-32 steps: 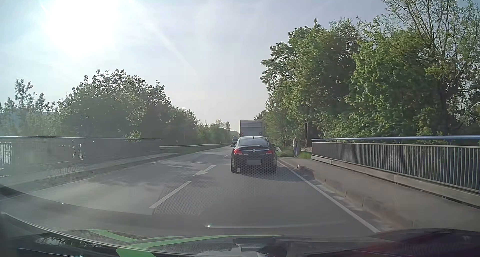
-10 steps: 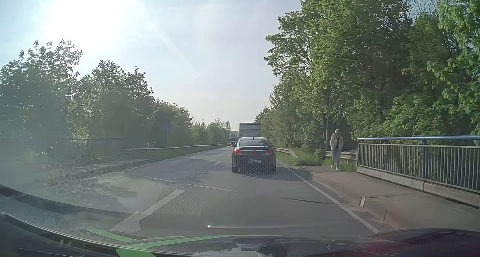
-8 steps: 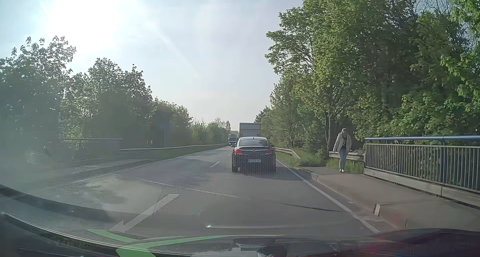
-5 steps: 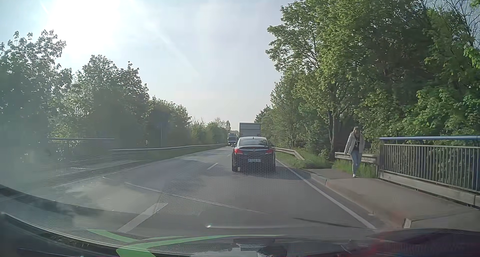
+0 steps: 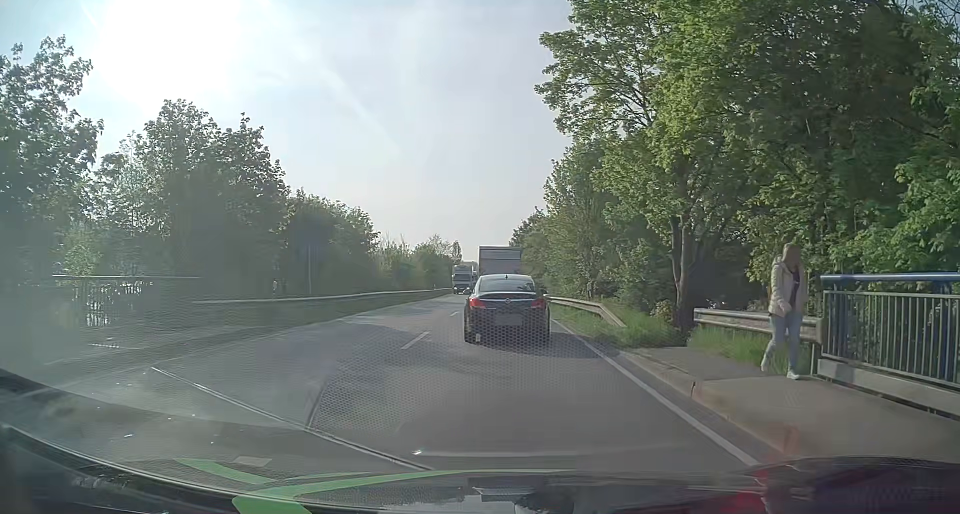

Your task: Follow the waypoints while adhering to traffic rules and regulations

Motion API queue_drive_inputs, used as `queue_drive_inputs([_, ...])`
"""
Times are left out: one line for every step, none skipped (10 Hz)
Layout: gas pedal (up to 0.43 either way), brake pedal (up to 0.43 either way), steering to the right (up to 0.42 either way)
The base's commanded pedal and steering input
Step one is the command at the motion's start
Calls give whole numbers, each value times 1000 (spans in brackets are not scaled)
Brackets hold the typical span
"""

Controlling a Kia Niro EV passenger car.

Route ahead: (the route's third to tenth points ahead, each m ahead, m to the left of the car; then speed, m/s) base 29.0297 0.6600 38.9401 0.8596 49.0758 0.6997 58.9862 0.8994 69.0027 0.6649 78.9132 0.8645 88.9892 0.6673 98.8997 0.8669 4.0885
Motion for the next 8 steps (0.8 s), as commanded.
queue_drive_inputs([79,0,-1])
queue_drive_inputs([79,0,-1])
queue_drive_inputs([79,0,-1])
queue_drive_inputs([79,0,0])
queue_drive_inputs([79,0,1])
queue_drive_inputs([79,0,1])
queue_drive_inputs([79,0,1])
queue_drive_inputs([79,0,1])
